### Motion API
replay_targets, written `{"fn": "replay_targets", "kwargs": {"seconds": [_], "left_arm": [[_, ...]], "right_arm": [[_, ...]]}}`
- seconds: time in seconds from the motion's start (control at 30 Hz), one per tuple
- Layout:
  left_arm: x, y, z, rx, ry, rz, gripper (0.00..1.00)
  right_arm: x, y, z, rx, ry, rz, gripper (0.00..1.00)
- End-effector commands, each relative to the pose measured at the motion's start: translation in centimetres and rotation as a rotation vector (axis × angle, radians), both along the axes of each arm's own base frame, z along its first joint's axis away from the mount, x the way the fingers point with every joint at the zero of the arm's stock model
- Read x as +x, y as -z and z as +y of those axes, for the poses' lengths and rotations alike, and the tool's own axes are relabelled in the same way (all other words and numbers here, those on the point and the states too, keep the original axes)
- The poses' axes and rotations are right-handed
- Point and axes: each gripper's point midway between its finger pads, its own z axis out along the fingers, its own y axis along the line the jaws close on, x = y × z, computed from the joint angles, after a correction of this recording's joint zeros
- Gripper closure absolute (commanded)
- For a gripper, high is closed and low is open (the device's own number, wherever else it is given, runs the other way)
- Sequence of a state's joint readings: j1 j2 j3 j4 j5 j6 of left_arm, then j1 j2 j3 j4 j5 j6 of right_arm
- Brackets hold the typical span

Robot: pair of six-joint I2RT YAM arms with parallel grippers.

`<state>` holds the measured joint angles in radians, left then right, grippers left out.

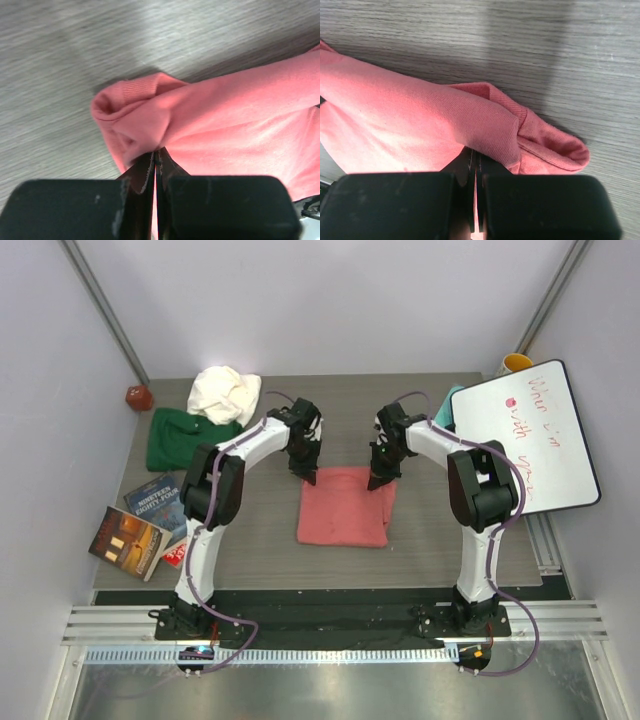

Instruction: Fold and stack the t-shirts

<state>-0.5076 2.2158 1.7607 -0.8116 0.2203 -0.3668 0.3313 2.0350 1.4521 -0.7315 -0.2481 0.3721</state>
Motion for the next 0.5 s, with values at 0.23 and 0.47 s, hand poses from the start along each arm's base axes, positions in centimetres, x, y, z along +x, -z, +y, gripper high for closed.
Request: {"fn": "replay_targets", "kwargs": {"seconds": [0.23,0.47], "left_arm": [[1.2,0.3,4.4,0.081,-0.058,-0.018,0.99],[0.8,0.4,6.9,0.109,-0.115,-0.011,0.84]], "right_arm": [[-0.9,2.7,-2.9,-0.088,0.002,0.027,0.99],[-0.6,1.8,-3.5,-0.095,0.014,0.013,0.91]]}}
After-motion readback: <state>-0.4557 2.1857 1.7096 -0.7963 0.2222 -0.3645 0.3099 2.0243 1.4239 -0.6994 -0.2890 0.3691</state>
